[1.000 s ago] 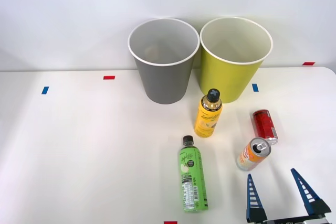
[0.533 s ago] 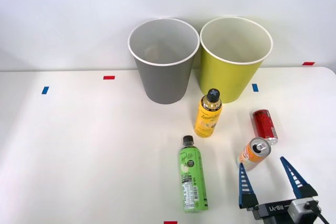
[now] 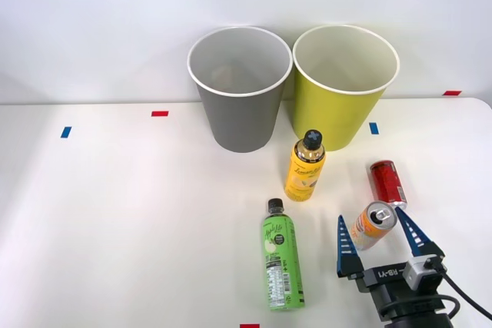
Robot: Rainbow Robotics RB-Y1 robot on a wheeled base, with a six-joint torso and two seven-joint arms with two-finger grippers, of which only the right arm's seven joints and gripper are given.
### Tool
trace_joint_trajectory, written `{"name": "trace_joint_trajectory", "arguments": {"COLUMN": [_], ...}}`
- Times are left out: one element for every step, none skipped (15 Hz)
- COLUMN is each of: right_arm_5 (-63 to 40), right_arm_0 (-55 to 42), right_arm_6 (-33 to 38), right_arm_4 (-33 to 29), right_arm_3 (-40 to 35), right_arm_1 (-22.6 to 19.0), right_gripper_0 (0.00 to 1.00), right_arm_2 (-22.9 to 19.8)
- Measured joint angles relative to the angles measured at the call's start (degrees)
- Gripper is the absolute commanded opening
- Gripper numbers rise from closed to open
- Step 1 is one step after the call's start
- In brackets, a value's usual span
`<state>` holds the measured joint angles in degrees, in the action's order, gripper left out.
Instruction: Put cans in the gray bin, plastic bottles in the light green bin
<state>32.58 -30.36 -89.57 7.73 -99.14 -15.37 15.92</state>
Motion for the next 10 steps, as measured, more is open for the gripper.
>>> {"name": "trace_joint_trajectory", "arguments": {"right_arm_5": [-0.5, -1.0, -1.4, -1.7, -2.0, -2.1, -2.2, -2.2, -2.2, -2.2], "right_arm_0": [0.2, 0.5, 0.9, 1.2, 1.7, 2.1, 2.4, 2.6, 2.6, 2.7], "right_arm_6": [0.0, 0.0, 0.0, 0.0, 0.0, -0.2, -0.3, -0.4, -0.5, -0.5], "right_arm_4": [0.1, 0.1, 0.2, 0.2, 0.2, 0.2, 0.1, 0.0, 0.0, 0.1], "right_arm_3": [0.0, 0.0, 0.0, 0.0, 0.0, 0.0, 0.0, 0.0, 0.0, 0.0], "right_arm_1": [-0.1, -0.1, -0.2, -0.2, -0.2, -0.2, -0.2, -0.2, -0.2, -0.3], "right_gripper_0": [1.00, 1.00, 1.00, 1.00, 1.00, 0.68, 0.36, 0.10, 0.03, 0.02], "right_arm_2": [-0.1, -0.1, -0.1, -0.1, -0.1, -0.1, -0.2, -0.3, -0.3, -0.3]}}
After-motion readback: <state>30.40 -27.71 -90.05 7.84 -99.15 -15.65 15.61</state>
